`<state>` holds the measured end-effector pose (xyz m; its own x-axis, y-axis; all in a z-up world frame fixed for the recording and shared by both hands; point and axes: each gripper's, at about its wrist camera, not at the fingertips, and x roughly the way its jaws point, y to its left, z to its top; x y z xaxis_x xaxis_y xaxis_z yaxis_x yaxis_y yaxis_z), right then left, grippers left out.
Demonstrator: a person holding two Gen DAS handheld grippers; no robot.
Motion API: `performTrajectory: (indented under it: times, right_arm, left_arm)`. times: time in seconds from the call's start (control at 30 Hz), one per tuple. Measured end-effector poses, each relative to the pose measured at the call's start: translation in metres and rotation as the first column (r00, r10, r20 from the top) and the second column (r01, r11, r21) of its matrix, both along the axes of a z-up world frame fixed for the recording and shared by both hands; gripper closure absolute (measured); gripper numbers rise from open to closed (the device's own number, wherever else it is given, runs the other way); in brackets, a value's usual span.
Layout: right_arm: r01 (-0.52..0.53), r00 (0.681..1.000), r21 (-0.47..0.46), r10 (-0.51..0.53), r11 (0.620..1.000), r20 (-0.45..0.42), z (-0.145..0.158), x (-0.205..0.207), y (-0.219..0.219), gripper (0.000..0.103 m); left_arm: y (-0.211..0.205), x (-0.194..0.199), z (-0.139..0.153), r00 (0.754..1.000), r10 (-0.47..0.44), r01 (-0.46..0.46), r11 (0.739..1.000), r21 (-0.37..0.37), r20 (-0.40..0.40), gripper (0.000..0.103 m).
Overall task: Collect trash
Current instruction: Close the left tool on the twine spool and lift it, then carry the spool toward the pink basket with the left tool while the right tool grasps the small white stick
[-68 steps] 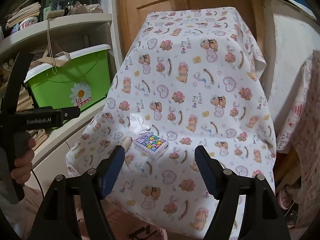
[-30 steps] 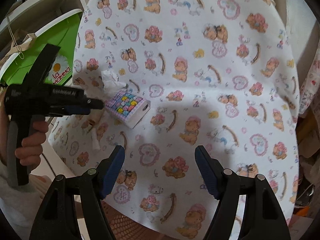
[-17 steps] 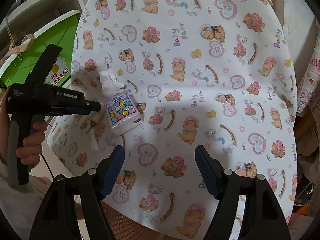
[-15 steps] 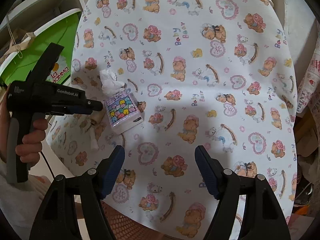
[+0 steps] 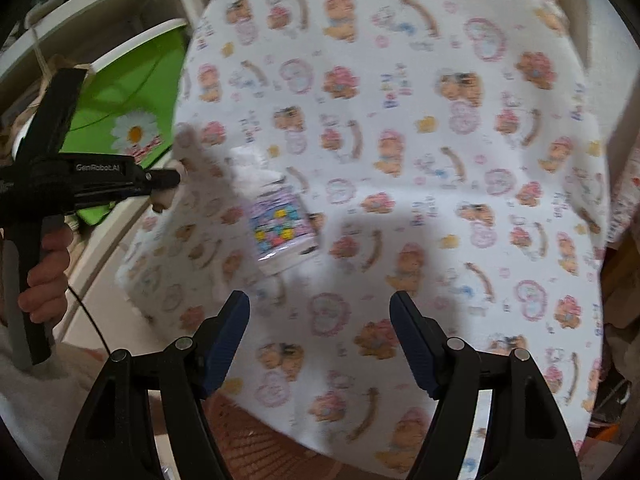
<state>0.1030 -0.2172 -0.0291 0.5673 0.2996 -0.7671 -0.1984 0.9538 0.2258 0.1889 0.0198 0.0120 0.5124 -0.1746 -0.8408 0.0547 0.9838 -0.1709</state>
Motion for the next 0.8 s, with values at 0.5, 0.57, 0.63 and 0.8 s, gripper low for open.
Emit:
performTrajectory:
  times: [0.5, 0.57, 0.63, 0.8]
  right_arm:
    - [-0.294, 0.897, -0.058, 0.255, 0.954, -0.361, -0.008, 0.089, 0.126, 0.061]
    - [-0.299, 0.888, -0.116, 0.231, 0.947, -0.398, -0.019, 0.097, 0.138, 0.063]
    - [-0.303, 0.886, -0.151, 0.219, 0.941, -0.408, -0.026, 0.101, 0.146, 0.065]
    - [-0.306, 0.875, -0.199, 0.193, 0.931, -0.443, -0.042, 0.109, 0.156, 0.07]
  left_arm:
    - [0.06, -0.007, -0.013, 0.986, 0.152, -0.151, 0.988, 0.011, -0.068, 0.082]
    - [0.064, -0.009, -0.012, 0.985, 0.159, -0.159, 0.987, 0.011, -0.065, 0.082]
    - [0.068, -0.011, -0.013, 0.985, 0.158, -0.159, 0.987, -0.003, -0.073, 0.082]
    - [0.075, -0.017, -0.01, 0.984, 0.165, -0.165, 0.986, 0.014, -0.063, 0.082]
